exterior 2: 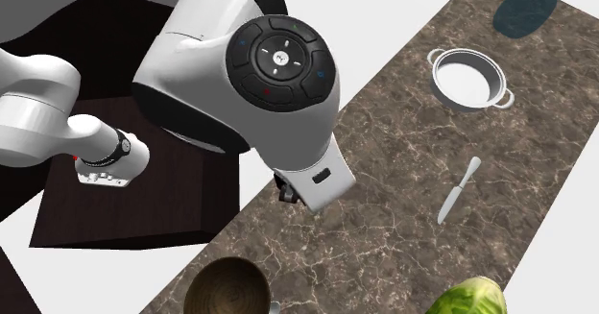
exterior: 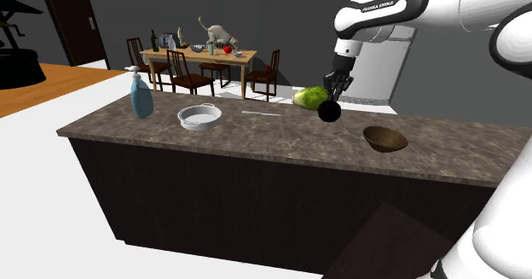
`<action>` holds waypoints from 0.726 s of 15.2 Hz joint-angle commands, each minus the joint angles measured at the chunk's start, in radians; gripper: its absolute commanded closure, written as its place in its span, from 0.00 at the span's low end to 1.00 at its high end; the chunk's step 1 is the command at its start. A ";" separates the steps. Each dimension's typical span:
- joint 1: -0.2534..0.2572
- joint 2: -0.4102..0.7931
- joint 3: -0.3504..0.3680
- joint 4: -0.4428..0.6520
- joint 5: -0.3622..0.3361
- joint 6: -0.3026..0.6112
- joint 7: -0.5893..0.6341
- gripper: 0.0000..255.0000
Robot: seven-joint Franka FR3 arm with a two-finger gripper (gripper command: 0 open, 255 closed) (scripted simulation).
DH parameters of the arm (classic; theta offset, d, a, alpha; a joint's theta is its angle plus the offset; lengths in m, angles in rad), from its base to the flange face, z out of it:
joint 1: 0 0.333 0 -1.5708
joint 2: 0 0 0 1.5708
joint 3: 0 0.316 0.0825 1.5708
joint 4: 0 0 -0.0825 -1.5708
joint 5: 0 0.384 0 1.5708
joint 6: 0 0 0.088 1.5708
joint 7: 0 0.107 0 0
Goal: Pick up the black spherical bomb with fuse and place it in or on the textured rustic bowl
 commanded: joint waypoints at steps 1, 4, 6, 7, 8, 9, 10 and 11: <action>-0.018 -0.018 -0.016 -0.010 -0.004 -0.010 -0.031 1.00; -0.050 -0.046 -0.046 -0.031 -0.011 -0.022 -0.093 1.00; -0.072 -0.060 -0.068 -0.039 -0.016 -0.032 -0.135 1.00; -0.084 -0.065 -0.079 -0.041 -0.018 -0.038 -0.156 1.00; -0.095 -0.070 -0.090 -0.042 -0.020 -0.043 -0.178 1.00; -0.106 -0.073 -0.101 -0.041 -0.021 -0.049 -0.199 1.00; -0.118 -0.076 -0.113 -0.040 -0.023 -0.055 -0.221 1.00; -0.129 -0.077 -0.124 -0.037 -0.024 -0.062 -0.244 1.00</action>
